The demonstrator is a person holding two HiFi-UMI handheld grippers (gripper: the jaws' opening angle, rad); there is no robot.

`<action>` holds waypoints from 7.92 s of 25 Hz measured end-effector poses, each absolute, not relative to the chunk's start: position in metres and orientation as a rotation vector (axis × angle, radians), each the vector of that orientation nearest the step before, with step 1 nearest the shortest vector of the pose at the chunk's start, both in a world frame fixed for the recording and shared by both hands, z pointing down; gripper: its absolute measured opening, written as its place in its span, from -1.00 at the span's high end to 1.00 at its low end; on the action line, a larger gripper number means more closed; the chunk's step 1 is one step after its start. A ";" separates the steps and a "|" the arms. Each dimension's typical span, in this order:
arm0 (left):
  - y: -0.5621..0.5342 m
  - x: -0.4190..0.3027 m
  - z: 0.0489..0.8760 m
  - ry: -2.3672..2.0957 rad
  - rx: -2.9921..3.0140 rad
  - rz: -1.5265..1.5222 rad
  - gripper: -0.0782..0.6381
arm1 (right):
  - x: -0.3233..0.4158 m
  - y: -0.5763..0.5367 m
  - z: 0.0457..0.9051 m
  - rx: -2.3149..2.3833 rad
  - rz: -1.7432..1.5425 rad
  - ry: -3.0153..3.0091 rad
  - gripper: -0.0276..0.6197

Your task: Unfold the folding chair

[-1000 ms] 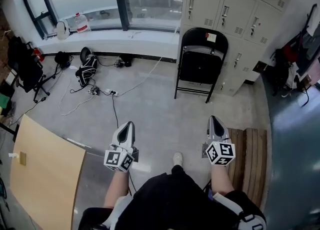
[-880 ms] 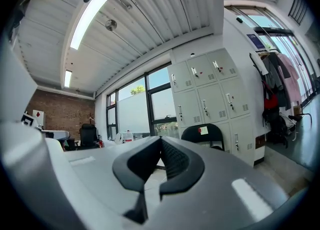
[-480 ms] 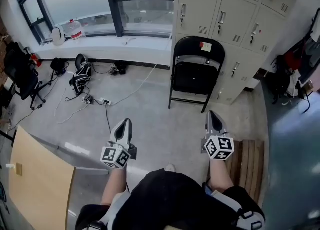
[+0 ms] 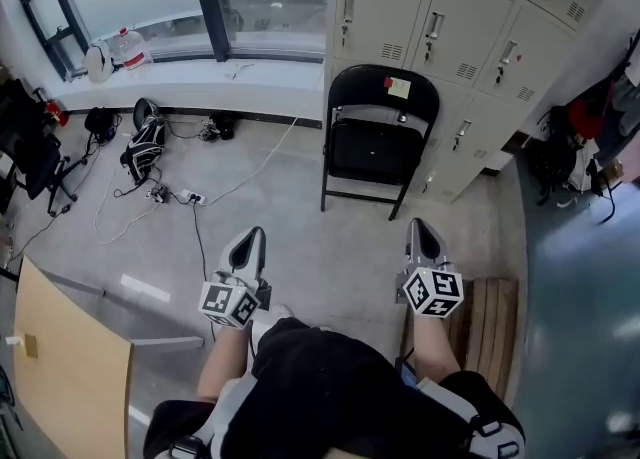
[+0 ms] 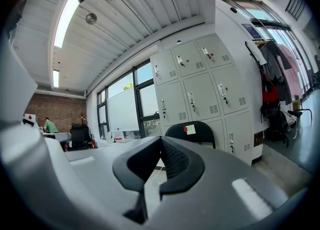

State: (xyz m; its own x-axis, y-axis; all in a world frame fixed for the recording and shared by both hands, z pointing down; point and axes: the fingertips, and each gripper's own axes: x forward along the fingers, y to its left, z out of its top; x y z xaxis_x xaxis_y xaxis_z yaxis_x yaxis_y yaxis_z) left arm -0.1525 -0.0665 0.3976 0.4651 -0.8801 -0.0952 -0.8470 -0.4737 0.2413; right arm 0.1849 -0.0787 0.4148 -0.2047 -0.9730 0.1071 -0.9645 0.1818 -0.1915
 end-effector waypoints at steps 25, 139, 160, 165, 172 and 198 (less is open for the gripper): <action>-0.324 -0.146 0.402 -1.286 2.679 -0.284 0.78 | 0.167 -0.276 0.413 -2.136 -0.318 2.259 0.90; -0.552 0.073 0.561 -0.219 2.981 0.611 0.27 | 0.184 -0.492 0.761 -2.062 -1.748 0.929 0.26; -0.516 0.072 0.574 -0.052 2.880 0.523 0.33 | 0.164 -0.334 0.788 -2.105 -1.647 0.777 0.18; -0.514 0.071 0.583 -0.042 2.864 0.526 0.33 | 0.153 -0.293 0.808 -1.991 -1.712 0.730 0.18; -0.512 0.071 0.589 -0.090 2.871 0.494 0.33 | 0.150 -0.258 0.827 -1.903 -1.766 0.725 0.18; -0.435 0.056 0.627 -0.179 2.945 0.466 0.28 | 0.105 -0.110 0.939 -1.758 -1.943 0.661 0.13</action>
State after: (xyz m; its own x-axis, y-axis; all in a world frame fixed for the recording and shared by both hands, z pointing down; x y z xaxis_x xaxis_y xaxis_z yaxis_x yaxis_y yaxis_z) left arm 0.0561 -0.4346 0.6273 0.9444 -0.0936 0.3152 -0.1418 -0.9809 0.1334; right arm 0.1047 -0.1104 0.9392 -0.0988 -0.6090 0.7870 0.0031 -0.7911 -0.6117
